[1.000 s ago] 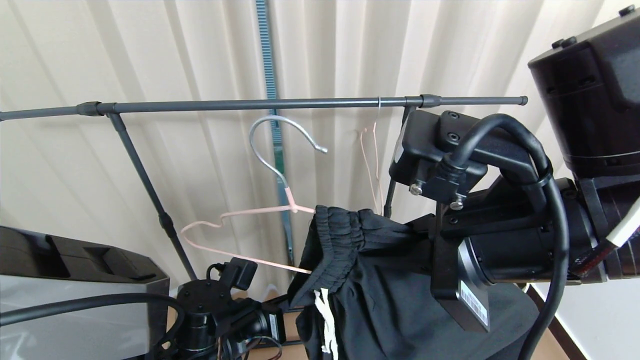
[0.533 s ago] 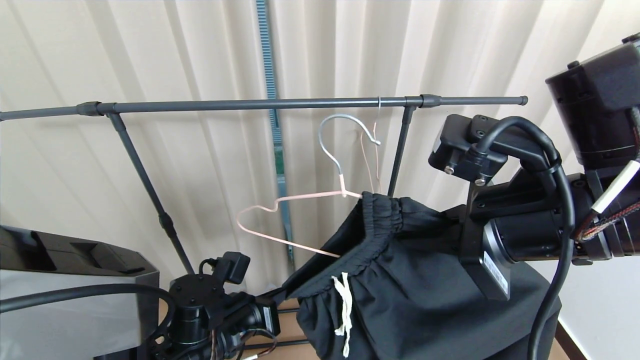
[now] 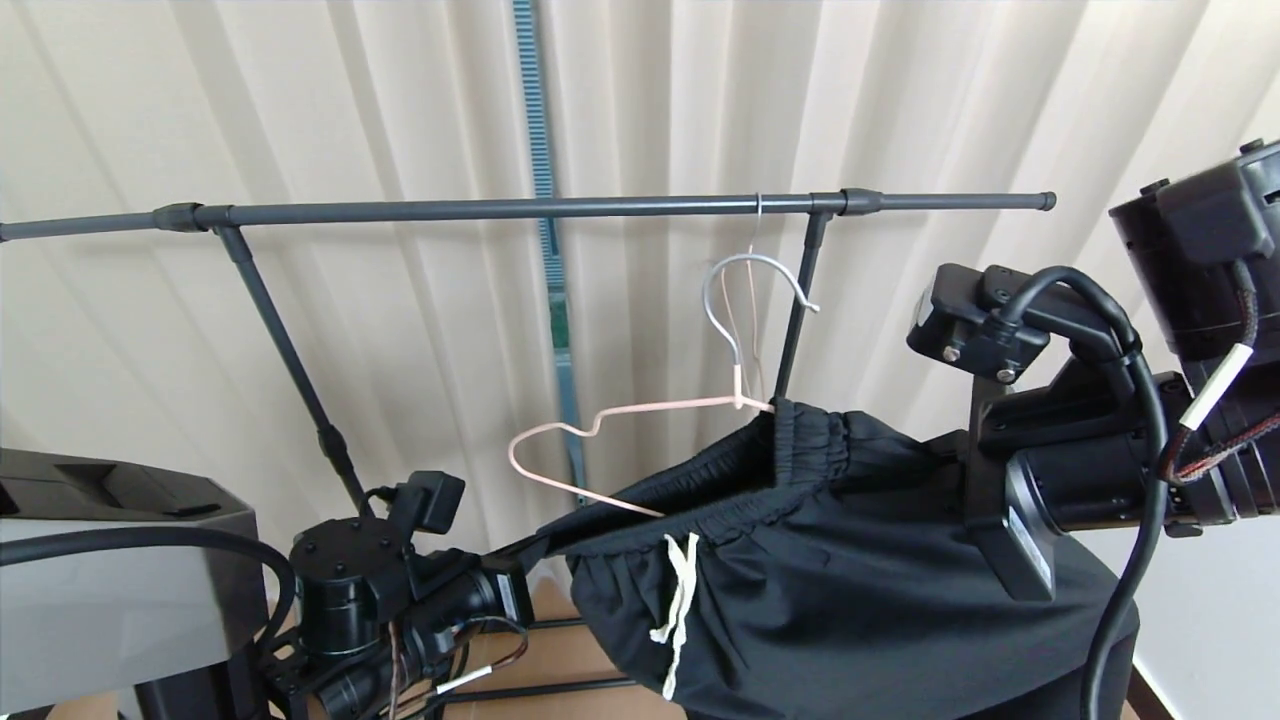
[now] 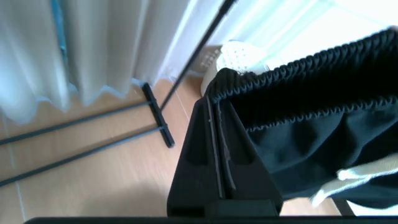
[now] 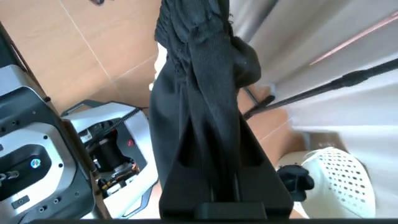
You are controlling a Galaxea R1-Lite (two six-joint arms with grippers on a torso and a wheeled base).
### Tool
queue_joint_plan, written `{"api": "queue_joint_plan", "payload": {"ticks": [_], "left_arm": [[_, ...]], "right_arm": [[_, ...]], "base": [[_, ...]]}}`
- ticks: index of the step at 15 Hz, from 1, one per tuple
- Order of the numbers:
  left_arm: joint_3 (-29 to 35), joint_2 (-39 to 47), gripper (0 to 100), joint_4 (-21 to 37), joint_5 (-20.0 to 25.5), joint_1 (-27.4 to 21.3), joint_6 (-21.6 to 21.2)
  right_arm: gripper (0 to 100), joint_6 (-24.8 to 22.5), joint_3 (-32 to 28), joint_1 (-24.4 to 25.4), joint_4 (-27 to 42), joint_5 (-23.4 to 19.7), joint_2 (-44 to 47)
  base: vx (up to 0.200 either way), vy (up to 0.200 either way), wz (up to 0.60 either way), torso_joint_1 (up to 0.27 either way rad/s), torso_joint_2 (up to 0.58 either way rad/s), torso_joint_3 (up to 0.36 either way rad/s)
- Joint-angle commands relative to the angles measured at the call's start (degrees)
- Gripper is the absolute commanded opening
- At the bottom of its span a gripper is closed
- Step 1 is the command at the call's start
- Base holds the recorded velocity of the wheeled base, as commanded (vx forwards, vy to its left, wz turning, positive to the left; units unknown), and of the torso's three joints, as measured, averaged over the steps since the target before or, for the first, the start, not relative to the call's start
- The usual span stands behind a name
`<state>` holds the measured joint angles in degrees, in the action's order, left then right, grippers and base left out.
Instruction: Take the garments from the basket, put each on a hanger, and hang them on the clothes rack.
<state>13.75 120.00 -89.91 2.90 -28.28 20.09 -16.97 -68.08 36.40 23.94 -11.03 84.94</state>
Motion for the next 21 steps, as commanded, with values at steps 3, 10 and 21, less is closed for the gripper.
{"api": "queue_joint_plan", "payload": {"ticks": [3,10,21], "left_arm": [[-0.04,-2.05,0,-0.09,0.00,3.32,-2.69],[0.22,-2.14,0,-0.09,0.00,5.87,-4.01],[2.42,-12.16,0,11.86,0.09,7.72,-5.94]], "right_arm": [[0,-3.16,15.00,-6.52,-14.98,-9.27,-1.62],[0,-10.63,20.54,-7.92,-19.55,-10.41,-1.62],[0,-18.89,22.47,-12.41,-19.37,-7.95,-1.18]], "base": [[0.000,0.000,0.00,0.000,0.00,0.000],[0.000,0.000,0.00,0.000,0.00,0.000],[0.000,0.000,0.00,0.000,0.00,0.000]]}}
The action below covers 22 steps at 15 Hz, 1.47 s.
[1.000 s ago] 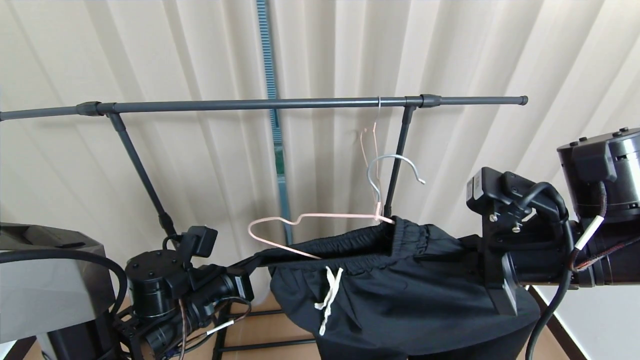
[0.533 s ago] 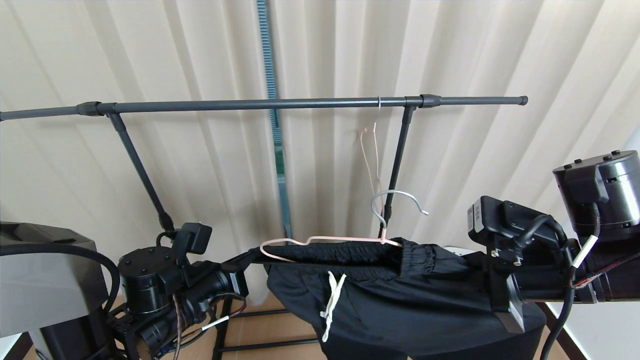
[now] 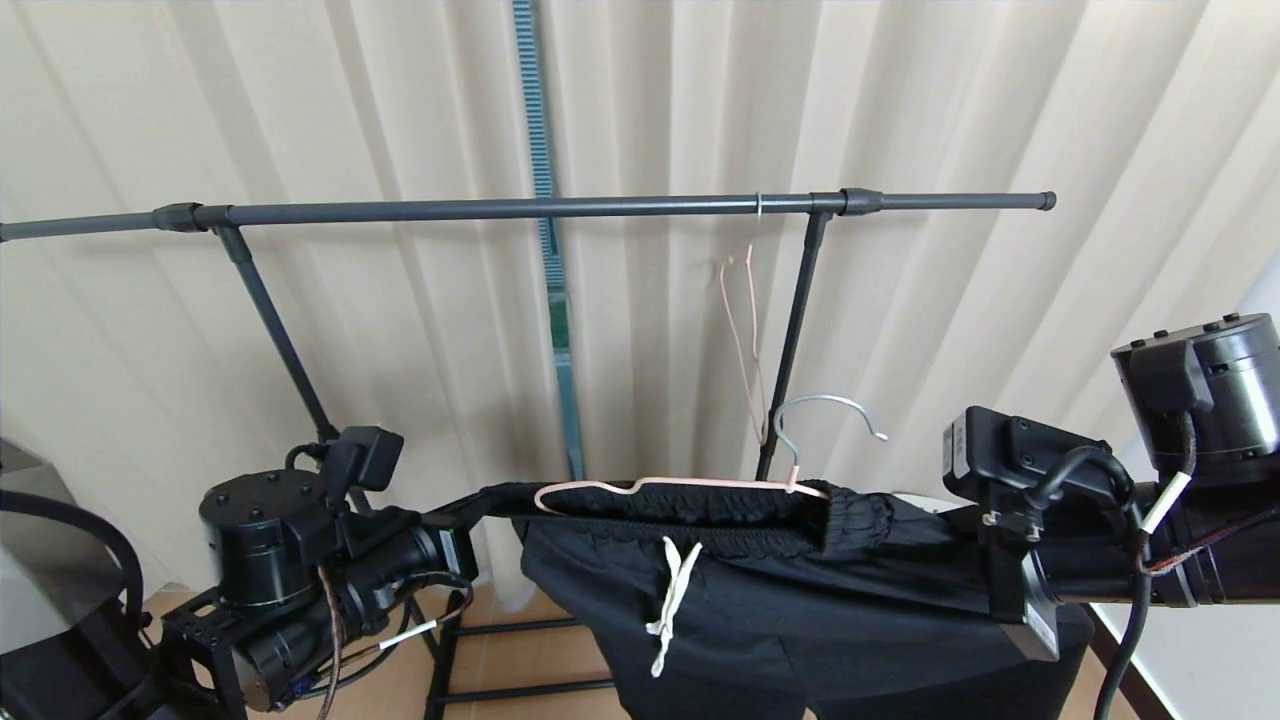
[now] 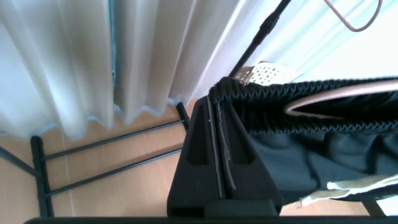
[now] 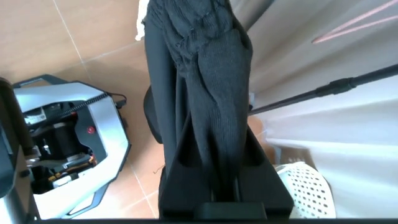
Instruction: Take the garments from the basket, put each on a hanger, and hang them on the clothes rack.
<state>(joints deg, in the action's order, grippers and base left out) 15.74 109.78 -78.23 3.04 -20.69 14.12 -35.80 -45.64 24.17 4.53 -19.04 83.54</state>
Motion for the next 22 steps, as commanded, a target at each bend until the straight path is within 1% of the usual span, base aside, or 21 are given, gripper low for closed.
{"api": "queue_joint_plan", "payload": {"ticks": [1,2,3,5,6,7,9,10,11,12,13,17,20,22], "left_arm": [[0.70,-2.11,0,1.41,-0.05,0.03,0.03],[0.96,-2.73,0,2.64,-0.05,-0.05,-0.14],[1.22,-3.16,0,3.78,0.04,-0.05,-0.32],[5.97,-6.50,0,14.59,0.04,-0.58,-0.67],[7.73,-7.12,0,17.85,0.04,-0.76,-0.85],[13.44,-8.70,0,26.37,-0.14,-1.20,-1.81],[22.85,-12.83,0,43.95,-0.31,-1.90,-5.59],[28.73,-14.15,0,53.35,-0.40,-2.52,-6.03],[33.57,-14.50,0,61.35,-0.49,-3.39,-6.12],[37.79,-14.41,0,68.12,-0.49,-4.54,-6.12],[40.60,-14.33,0,72.43,-0.49,-6.03,-6.12],[49.74,-13.45,0,86.05,-0.49,-11.92,-6.12],[53.52,-13.36,0,92.38,-0.49,-15.08,-6.03],[53.26,-13.54,0,92.64,-0.49,-16.40,-5.94]], "right_arm": [[0,-0.50,0.20,-0.36,0.04,1.38,0.22],[0,-0.58,0.55,-0.36,-0.05,3.22,0.31],[0,-0.58,0.47,-0.36,-0.05,3.57,0.39],[0,-0.58,0.55,-0.18,-0.05,4.54,1.18],[0,-0.58,0.64,-0.18,-0.05,4.80,1.36],[0,-0.58,0.64,-0.18,-0.05,5.15,1.80],[0,-0.58,0.47,-0.18,-0.14,5.51,2.33],[0,-0.58,0.38,-0.09,-0.40,5.95,3.03],[0,-0.58,0.29,-0.09,-0.49,6.82,3.12],[0,-0.58,0.11,-0.09,-0.58,7.44,3.12],[0,-0.58,0.11,-0.09,-0.58,7.53,3.29],[0,-0.50,-0.41,0.00,-3.04,8.14,6.72],[0,-0.14,-1.38,-0.09,-4.27,8.41,8.92],[0,0.38,-1.91,-0.09,-4.36,8.93,9.45]], "base": [[0.000,0.000,0.00,0.000,0.00,0.000],[0.000,0.000,0.00,0.000,0.00,0.000],[0.000,0.000,0.00,0.000,0.00,0.000],[0.000,0.000,0.00,0.000,0.00,0.000],[0.000,0.000,0.00,0.000,0.00,0.000],[0.000,0.000,0.00,0.000,0.00,0.000],[0.000,0.000,0.00,0.000,0.00,0.000],[0.000,0.000,0.00,0.000,0.00,0.000],[0.000,0.000,0.00,0.000,0.00,0.000],[0.000,0.000,0.00,0.000,0.00,0.000],[0.000,0.000,0.00,0.000,0.00,0.000],[0.000,0.000,0.00,0.000,0.00,0.000],[0.000,0.000,0.00,0.000,0.00,0.000],[0.000,0.000,0.00,0.000,0.00,0.000]]}}
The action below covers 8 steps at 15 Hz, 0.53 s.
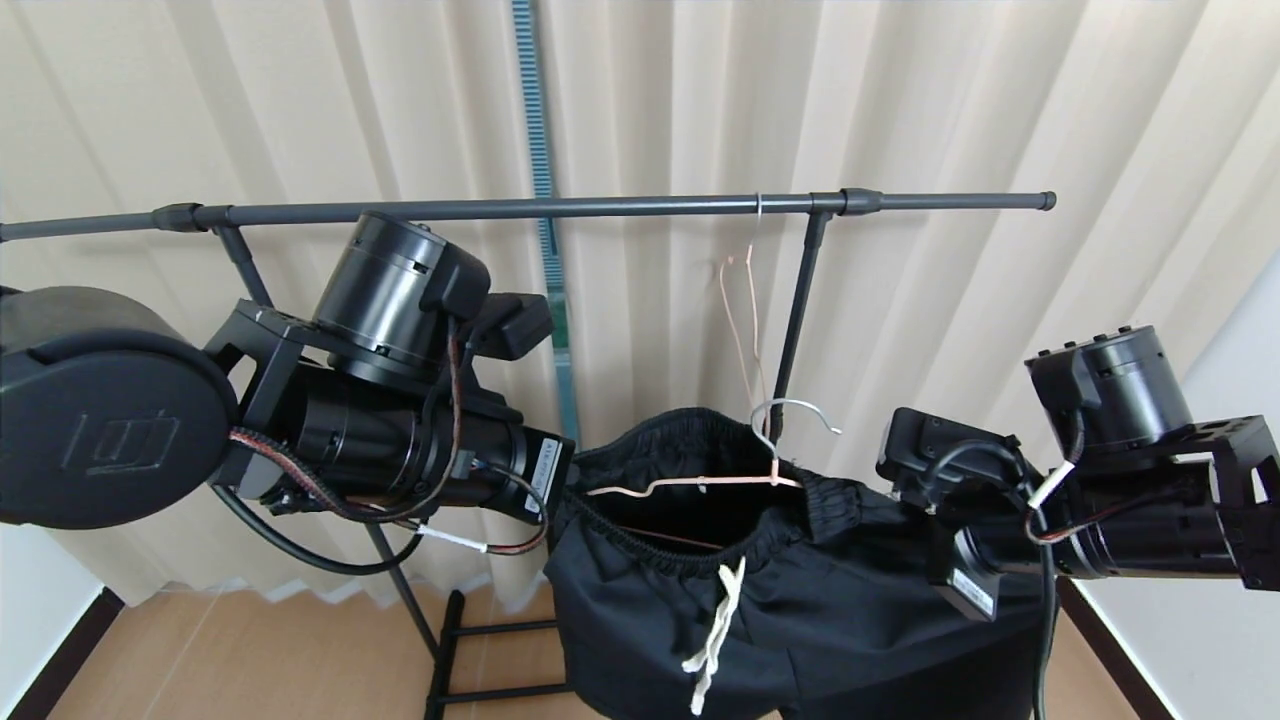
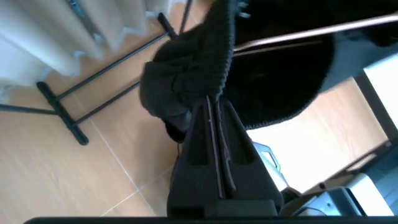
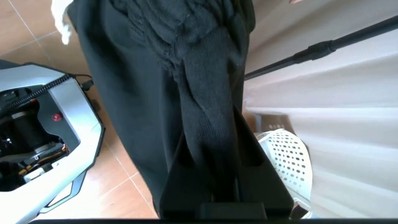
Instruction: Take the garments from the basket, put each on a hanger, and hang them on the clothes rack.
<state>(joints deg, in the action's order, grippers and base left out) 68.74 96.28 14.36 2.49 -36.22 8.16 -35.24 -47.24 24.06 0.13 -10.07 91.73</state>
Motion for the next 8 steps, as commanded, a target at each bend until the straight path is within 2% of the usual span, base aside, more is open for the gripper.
{"api": "queue_joint_plan", "payload": {"ticks": [1,3,6,8], "left_arm": [[0.25,-0.13,0,0.05,0.15,-1.22,0.28],[0.34,-0.57,0,0.05,0.15,-2.54,2.74],[0.60,-2.15,0,0.05,0.41,-3.95,3.45],[0.34,-3.64,0,0.05,0.41,-5.27,3.53]], "right_arm": [[0,1.05,-0.31,0.11,-0.57,-0.04,1.43],[0,1.84,-0.13,0.37,-1.54,-0.04,2.22],[0,1.93,0.04,1.60,-2.24,-0.04,2.92],[0,3.95,0.04,2.39,-3.12,-0.21,3.19]], "base": [[0.000,0.000,0.00,0.000,0.00,0.000],[0.000,0.000,0.00,0.000,0.00,0.000],[0.000,0.000,0.00,0.000,0.00,0.000],[0.000,0.000,0.00,0.000,0.00,0.000]]}}
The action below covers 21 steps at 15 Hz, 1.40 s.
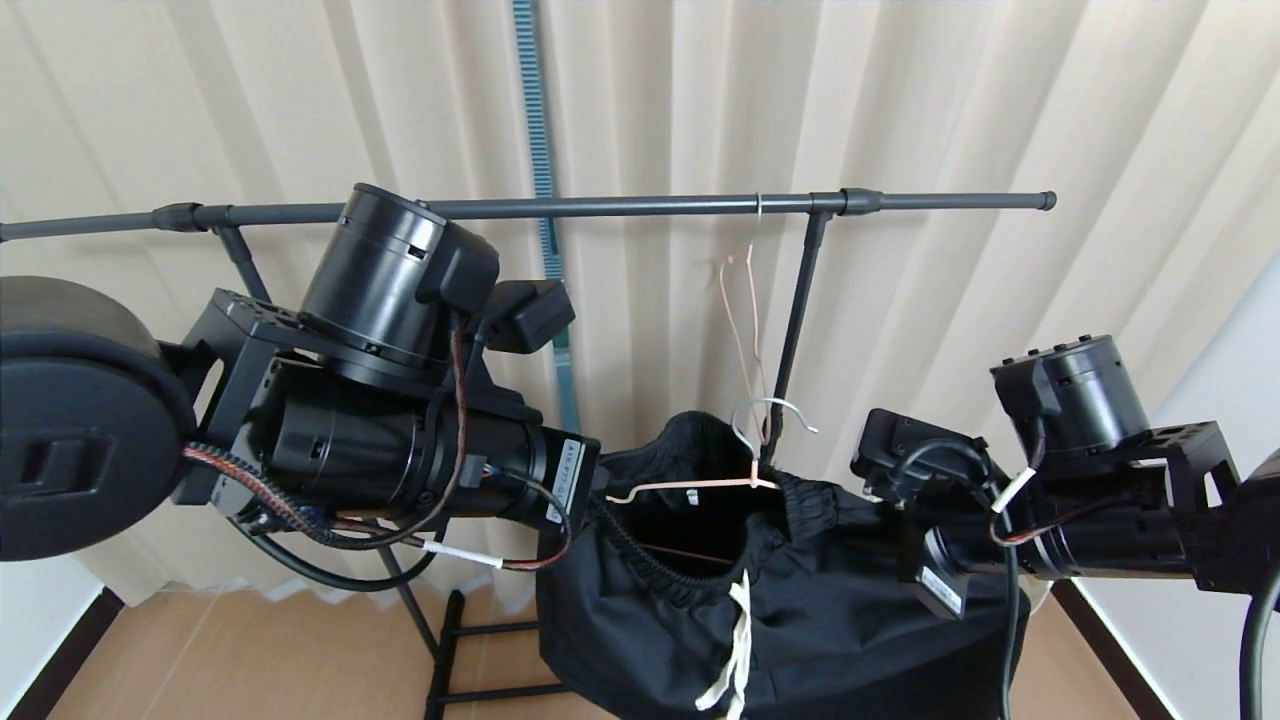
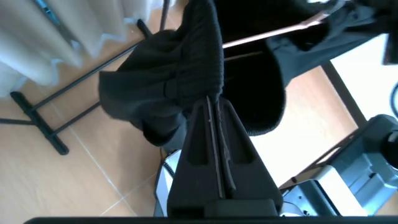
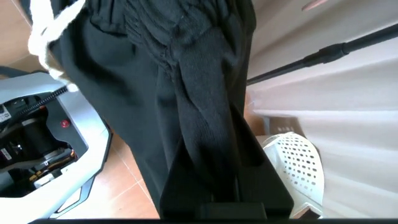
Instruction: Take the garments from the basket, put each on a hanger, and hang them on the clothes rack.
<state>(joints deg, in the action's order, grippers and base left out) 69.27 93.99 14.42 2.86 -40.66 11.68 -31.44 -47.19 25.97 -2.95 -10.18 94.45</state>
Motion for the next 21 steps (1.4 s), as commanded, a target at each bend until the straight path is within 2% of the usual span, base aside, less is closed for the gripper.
{"api": "queue_joint_plan", "payload": {"ticks": [1,4,7,8,10,13,15,17,21], "left_arm": [[-0.18,-1.97,0,-0.01,0.04,-1.18,0.36],[-0.18,-1.79,0,-0.18,0.04,-1.18,0.36],[-0.98,-1.70,0,-0.27,0.12,-1.18,0.36],[-1.59,-1.62,0,-0.45,0.12,-1.18,0.80],[-1.68,-1.44,0,-0.53,0.04,-1.97,1.15],[-1.77,-1.09,0,-0.36,-0.23,-2.41,0.89],[-1.68,0.14,0,-0.36,-0.40,-2.41,0.71],[-1.77,0.58,0,-0.18,-1.02,-2.41,-1.40],[-2.29,1.64,0,-0.10,-5.85,-2.41,-3.94]], "right_arm": [[0,4.19,-0.10,1.90,-1.09,-0.28,0.91],[0,6.65,0.43,2.51,-6.45,-0.98,2.93],[0,10.87,1.75,2.51,-12.52,-5.73,3.81],[0,13.77,2.81,2.60,-16.39,-8.72,3.90],[0,16.15,4.30,2.51,-20.34,-10.83,4.42],[0,16.50,6.32,2.60,-25.09,-12.67,4.69],[0,18.70,7.64,2.60,-28.34,-14.34,4.51],[0,20.28,9.31,2.86,-32.38,-15.22,4.42],[0,20.37,10.19,2.86,-34.93,-16.72,3.98]], "base": [[0.000,0.000,0.00,0.000,0.00,0.000],[0.000,0.000,0.00,0.000,0.00,0.000],[0.000,0.000,0.00,0.000,0.00,0.000],[0.000,0.000,0.00,0.000,0.00,0.000],[0.000,0.000,0.00,0.000,0.00,0.000],[0.000,0.000,0.00,0.000,0.00,0.000],[0.000,0.000,0.00,0.000,0.00,0.000],[0.000,0.000,0.00,0.000,0.00,0.000],[0.000,0.000,0.00,0.000,0.00,0.000]]}}
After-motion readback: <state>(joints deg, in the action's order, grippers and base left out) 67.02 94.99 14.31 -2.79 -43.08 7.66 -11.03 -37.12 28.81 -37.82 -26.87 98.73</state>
